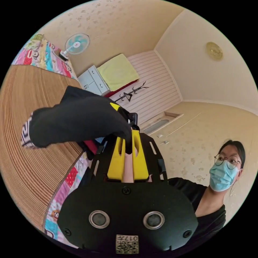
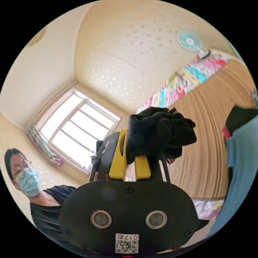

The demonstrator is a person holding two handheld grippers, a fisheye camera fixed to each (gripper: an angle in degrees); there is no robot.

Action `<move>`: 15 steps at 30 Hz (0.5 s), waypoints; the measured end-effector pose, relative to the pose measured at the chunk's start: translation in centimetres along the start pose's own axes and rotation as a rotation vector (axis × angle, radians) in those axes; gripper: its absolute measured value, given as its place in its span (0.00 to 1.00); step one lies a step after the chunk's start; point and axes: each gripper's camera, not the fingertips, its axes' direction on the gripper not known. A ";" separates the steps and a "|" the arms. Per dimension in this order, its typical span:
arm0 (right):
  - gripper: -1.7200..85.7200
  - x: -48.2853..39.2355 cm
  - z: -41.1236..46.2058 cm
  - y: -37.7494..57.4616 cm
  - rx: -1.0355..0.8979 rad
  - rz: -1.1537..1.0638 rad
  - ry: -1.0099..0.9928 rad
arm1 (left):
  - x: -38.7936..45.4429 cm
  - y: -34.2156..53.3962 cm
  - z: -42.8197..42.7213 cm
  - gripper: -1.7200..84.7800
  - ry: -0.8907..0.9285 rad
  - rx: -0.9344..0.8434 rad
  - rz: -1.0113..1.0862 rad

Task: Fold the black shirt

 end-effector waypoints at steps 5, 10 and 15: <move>0.02 -4.4 -11.2 -0.5 0.163 -0.091 0.124 | 3.4 -4.9 12.7 0.07 -0.088 -0.118 0.139; 0.02 -1.0 -18.4 6.6 0.288 0.066 0.423 | -1.1 -2.5 25.8 0.08 -0.039 -0.218 0.017; 0.02 4.9 -23.4 17.0 0.368 0.328 0.642 | -5.4 6.3 35.7 0.09 -0.043 -0.456 -0.067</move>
